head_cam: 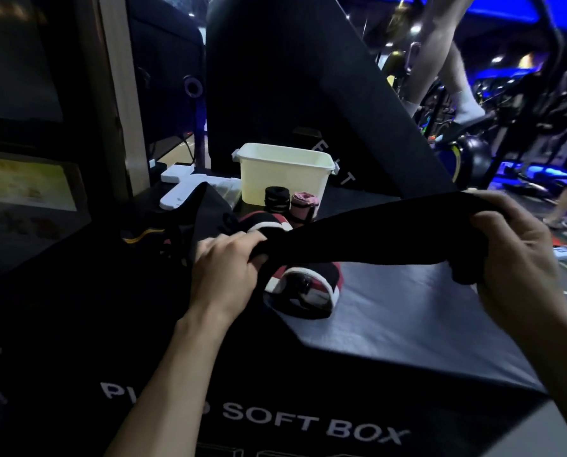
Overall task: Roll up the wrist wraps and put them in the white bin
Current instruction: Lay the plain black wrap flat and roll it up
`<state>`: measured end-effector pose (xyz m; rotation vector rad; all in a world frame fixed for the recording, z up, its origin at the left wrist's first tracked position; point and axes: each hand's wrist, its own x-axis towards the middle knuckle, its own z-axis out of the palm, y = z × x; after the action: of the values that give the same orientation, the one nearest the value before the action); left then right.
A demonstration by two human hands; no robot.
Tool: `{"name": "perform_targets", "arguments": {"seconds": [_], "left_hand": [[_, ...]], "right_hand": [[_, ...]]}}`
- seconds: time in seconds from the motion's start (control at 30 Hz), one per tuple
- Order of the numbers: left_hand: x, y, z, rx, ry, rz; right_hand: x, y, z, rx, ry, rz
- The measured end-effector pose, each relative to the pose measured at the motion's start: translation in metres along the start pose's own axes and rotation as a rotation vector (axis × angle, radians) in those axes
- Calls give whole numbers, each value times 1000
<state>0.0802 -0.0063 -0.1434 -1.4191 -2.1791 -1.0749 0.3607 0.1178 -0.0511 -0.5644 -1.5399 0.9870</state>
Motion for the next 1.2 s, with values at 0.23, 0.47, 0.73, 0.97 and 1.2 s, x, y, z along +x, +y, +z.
{"name": "perform_targets", "arguments": {"seconds": [0.23,0.47,0.73,0.97,1.2], "left_hand": [[-1,7,-5,-270,72,-85],[6,49,-12,-1014,2,-254],[9,71,-3,-1094,-56,-182],[17,82,7,-1174,95,-319],[29,79,18,-1264,145,-538]], "right_hand": [[-8,18,-46,-55,43,231],[-37,45,-40,-208,-246,432],[-27,65,-55,-456,-530,427],[1,75,-61,-750,-795,366],[8,105,-65,-920,-726,301]]}}
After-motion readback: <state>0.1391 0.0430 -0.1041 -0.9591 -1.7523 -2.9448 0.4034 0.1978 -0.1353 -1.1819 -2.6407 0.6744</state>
